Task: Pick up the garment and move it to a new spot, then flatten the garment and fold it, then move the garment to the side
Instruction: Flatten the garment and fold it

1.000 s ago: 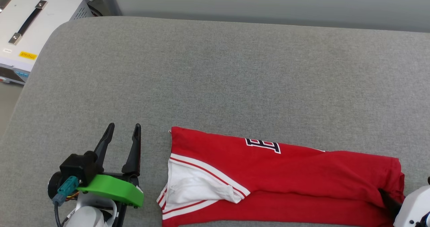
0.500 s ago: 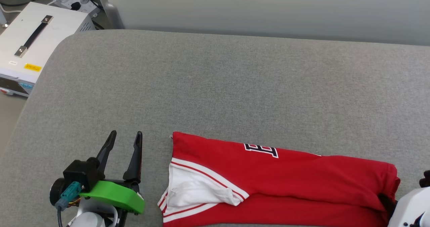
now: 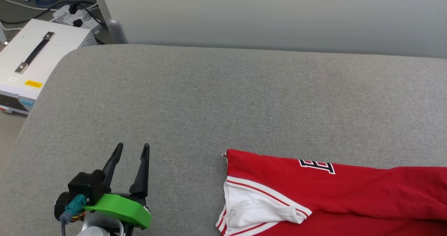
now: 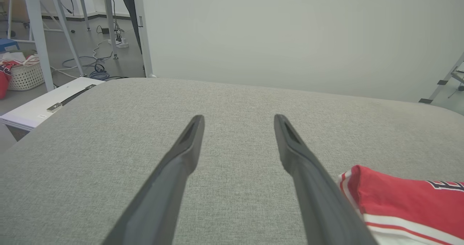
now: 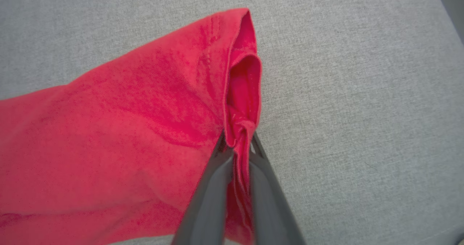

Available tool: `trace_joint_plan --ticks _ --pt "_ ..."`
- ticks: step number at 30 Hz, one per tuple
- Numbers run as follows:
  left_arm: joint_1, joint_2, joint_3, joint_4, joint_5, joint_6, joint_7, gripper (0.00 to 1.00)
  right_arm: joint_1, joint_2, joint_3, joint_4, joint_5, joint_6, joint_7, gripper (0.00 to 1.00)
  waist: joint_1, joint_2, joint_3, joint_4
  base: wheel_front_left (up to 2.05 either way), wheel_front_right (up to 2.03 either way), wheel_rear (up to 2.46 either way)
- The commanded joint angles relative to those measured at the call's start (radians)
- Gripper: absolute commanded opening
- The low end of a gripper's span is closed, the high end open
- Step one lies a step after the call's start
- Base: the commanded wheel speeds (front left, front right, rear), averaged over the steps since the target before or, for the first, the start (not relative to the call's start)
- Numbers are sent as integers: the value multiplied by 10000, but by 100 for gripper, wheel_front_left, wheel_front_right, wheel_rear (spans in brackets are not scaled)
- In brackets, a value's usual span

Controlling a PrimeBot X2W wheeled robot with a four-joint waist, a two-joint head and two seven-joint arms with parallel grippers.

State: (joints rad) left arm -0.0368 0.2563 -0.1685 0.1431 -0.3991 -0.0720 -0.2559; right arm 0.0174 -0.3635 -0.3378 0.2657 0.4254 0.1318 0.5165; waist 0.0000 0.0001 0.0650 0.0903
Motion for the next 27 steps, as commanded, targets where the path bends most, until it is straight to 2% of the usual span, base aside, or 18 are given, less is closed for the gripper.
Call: trace_joint_plan --ticks 1,11,16,20,24,27 --pt "208 -47 65 4 117 -60 -59 100 92 85 -19 -157 45 -11 41 0 0 -1 -131 -32 0 0 0" --pt "435 -219 147 62 171 -154 -59 100 826 803 785 -1931 602 -11 926 0 0 -1 -493 -154 0 0 0" --pt "507 -293 283 30 172 -178 -59 100 982 1462 1451 -3026 987 -11 1462 0 0 -1 -548 -220 0 0 0" --pt "527 -354 459 -7 171 -187 -59 100 1043 2224 2039 -3733 1251 -11 1985 0 0 -1 -525 -223 0 0 0" --pt "467 -408 598 -34 199 -221 -59 100 959 2847 2516 -4086 1520 -11 2284 0 0 -1 -439 -122 0 0 0" --pt "409 -428 640 -34 223 -264 -59 100 812 3053 2985 -4162 1674 -11 2332 0 0 -1 -365 -1 0 0 0"
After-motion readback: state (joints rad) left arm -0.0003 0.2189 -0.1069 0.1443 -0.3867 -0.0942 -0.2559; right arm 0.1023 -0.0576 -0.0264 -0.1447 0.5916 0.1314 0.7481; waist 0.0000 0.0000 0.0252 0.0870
